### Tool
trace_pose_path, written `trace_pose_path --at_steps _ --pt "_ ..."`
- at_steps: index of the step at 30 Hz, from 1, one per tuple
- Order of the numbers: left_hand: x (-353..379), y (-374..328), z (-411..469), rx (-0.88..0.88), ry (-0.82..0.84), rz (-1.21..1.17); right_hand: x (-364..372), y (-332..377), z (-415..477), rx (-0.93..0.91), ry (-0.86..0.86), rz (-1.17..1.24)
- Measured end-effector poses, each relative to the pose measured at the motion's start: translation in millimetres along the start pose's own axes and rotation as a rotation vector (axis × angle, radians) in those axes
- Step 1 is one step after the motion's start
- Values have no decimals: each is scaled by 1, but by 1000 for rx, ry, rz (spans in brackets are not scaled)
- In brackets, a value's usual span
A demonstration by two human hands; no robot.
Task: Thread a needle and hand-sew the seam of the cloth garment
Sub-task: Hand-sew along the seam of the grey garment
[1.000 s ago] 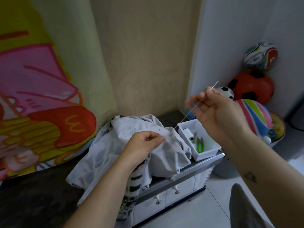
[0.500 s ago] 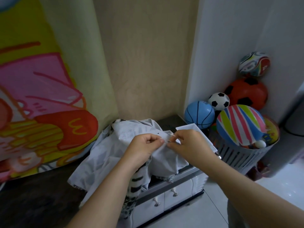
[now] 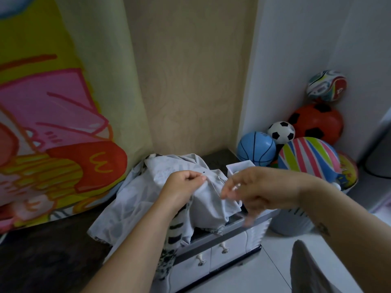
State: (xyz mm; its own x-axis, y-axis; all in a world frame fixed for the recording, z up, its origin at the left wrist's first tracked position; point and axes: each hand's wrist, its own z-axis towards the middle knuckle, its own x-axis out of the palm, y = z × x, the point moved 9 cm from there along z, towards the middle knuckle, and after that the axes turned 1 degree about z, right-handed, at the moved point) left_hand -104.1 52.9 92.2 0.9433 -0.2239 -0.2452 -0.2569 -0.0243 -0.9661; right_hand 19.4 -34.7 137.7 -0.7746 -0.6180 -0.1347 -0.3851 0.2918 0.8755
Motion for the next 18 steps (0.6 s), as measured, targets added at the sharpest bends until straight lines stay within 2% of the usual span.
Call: trace_pose_path --at_steps 2,4,6,9,13,15,18 --pt "-3 -2 -2 9 -16 11 -24 -19 4 133 -243 -231" --pt "-3 -3 -3 16 -25 20 -41 -13 6 43 -519 -213" --pt "-2 -4 -4 16 -30 28 -47 -7 11 -50 -697 -289" --pt "0 -6 -5 33 -24 17 -40 -7 24 -73 -818 -443" --pt "1 -9 -5 53 -16 1 -37 -2 31 -139 -871 -457" --pt "-1 -8 -4 47 -10 7 -39 10 20 -283 -902 -342" --pt "-4 -5 -3 41 -7 -8 -46 20 0 -543 -889 165"
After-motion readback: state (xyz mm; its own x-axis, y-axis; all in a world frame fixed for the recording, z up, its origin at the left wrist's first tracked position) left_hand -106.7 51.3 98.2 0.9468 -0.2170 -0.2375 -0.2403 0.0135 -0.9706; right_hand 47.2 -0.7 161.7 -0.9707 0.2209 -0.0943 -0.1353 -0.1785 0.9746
